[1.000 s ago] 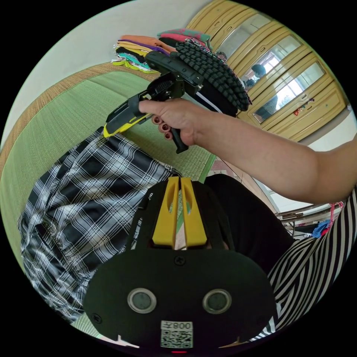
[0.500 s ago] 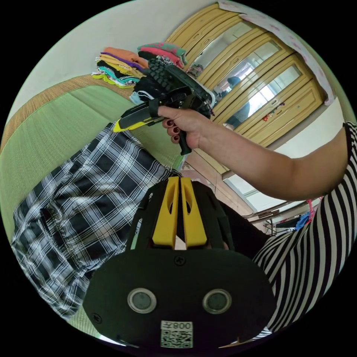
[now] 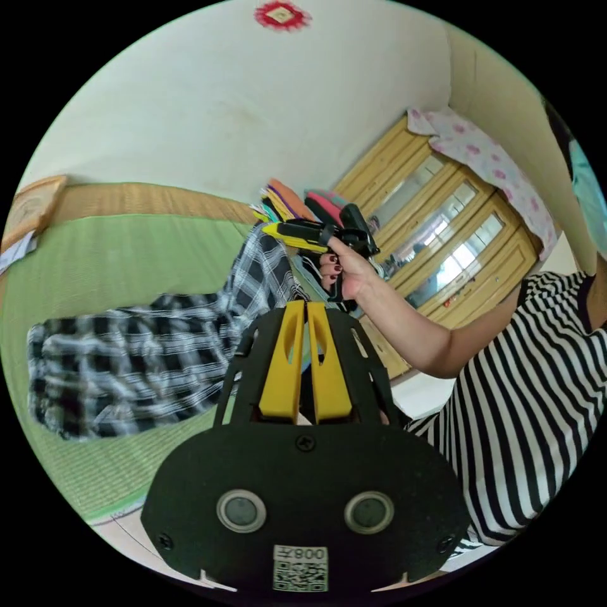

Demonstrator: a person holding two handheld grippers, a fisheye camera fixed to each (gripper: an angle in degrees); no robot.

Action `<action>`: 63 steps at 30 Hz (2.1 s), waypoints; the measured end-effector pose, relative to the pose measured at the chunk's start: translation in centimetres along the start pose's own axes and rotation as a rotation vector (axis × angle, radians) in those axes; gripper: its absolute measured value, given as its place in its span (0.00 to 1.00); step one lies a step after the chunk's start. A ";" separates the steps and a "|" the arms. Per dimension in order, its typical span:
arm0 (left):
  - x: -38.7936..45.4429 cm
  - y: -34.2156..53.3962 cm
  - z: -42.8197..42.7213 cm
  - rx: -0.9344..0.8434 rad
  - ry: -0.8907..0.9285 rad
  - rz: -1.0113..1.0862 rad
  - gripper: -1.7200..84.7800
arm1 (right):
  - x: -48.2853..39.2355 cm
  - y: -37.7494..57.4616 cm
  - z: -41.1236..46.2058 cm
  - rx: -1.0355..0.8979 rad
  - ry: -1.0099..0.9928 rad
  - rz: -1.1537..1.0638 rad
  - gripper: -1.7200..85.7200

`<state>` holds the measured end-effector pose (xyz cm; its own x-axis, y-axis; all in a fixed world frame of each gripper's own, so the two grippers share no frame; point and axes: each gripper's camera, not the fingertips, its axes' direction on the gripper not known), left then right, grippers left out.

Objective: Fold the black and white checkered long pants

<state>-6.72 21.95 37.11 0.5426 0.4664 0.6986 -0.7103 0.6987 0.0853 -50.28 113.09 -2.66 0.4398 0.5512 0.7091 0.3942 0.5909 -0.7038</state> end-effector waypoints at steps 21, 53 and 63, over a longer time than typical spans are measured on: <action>-27.2 21.0 -12.6 0.227 -0.219 -0.485 0.02 | -21.3 -14.8 29.0 -0.377 0.021 -0.139 0.03; -41.7 27.0 -6.5 0.130 -0.474 -0.528 0.02 | -38.7 -20.6 41.5 -0.657 0.200 -0.409 0.02; -41.8 26.8 -6.3 0.106 -0.489 -0.527 0.02 | -43.1 -20.9 40.2 -0.595 0.162 -0.460 0.02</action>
<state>-45.61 24.56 5.68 0.5797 -0.2311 0.7813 -0.4630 0.6956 0.5493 -109.88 100.65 -16.74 0.2207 0.2065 0.9532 0.9137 0.2981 -0.2762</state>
